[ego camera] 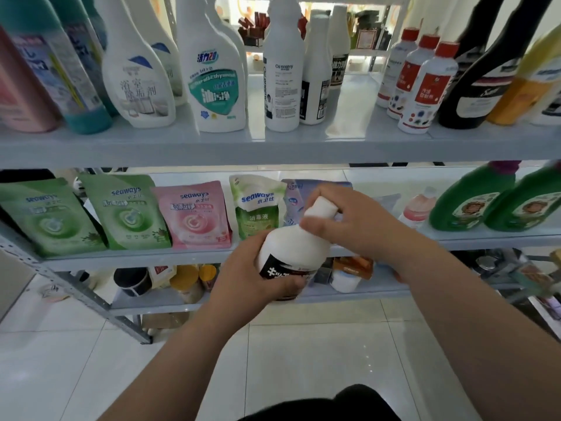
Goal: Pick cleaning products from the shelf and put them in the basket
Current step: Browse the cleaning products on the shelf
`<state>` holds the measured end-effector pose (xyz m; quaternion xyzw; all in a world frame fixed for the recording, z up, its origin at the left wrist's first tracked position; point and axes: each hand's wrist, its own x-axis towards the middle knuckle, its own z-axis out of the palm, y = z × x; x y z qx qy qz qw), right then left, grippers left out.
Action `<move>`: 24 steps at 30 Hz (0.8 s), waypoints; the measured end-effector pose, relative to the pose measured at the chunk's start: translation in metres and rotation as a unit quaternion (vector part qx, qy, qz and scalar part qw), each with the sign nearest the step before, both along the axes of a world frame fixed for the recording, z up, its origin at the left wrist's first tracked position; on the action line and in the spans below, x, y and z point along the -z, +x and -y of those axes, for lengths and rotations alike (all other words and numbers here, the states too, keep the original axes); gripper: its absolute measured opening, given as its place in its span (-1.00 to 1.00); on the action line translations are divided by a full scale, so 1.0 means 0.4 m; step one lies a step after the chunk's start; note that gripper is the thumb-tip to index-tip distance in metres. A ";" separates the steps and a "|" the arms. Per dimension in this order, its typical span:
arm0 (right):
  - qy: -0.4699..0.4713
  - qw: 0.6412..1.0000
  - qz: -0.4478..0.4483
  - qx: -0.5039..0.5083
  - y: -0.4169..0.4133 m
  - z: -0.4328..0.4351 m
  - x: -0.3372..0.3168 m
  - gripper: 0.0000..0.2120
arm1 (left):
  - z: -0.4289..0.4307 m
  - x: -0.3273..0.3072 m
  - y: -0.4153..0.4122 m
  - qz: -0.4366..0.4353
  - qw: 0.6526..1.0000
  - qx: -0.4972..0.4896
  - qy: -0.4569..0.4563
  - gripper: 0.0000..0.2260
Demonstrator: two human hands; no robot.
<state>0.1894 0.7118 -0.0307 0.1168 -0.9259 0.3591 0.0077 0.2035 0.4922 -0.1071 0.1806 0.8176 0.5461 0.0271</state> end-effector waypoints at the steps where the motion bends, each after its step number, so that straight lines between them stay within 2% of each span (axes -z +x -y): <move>1: -0.019 1.000 0.016 -0.011 -0.004 -0.013 -0.021 -0.70 | -0.006 -0.014 -0.012 -0.010 1.000 0.002 0.006 -0.38; 3: -0.018 0.999 0.003 -0.028 -0.011 -0.048 -0.071 -0.65 | -0.027 -0.053 -0.041 -0.048 0.999 0.009 -0.010 -0.35; 9: 0.026 0.988 -0.148 -0.033 -0.032 -0.172 -0.264 -0.64 | -0.128 -0.244 -0.170 -0.148 0.988 0.049 -0.017 -0.34; 12: 0.073 0.966 -0.245 -0.026 -0.056 -0.235 -0.341 -0.62 | -0.174 -0.361 -0.240 -0.212 0.974 0.065 -0.050 -0.44; 16: 0.149 0.916 -0.372 -0.034 -0.120 -0.337 -0.419 -0.62 | -0.231 -0.500 -0.338 -0.316 0.940 0.023 -0.130 -0.49; 20: 0.302 0.839 -0.452 -0.021 -0.223 -0.433 -0.478 -0.62 | -0.334 -0.594 -0.448 -0.366 0.887 0.030 -0.281 -0.54; 24: 0.395 0.799 -0.452 -0.012 -0.342 -0.518 -0.511 -0.48 | -0.473 -0.638 -0.572 -0.370 0.796 0.028 -0.478 -0.55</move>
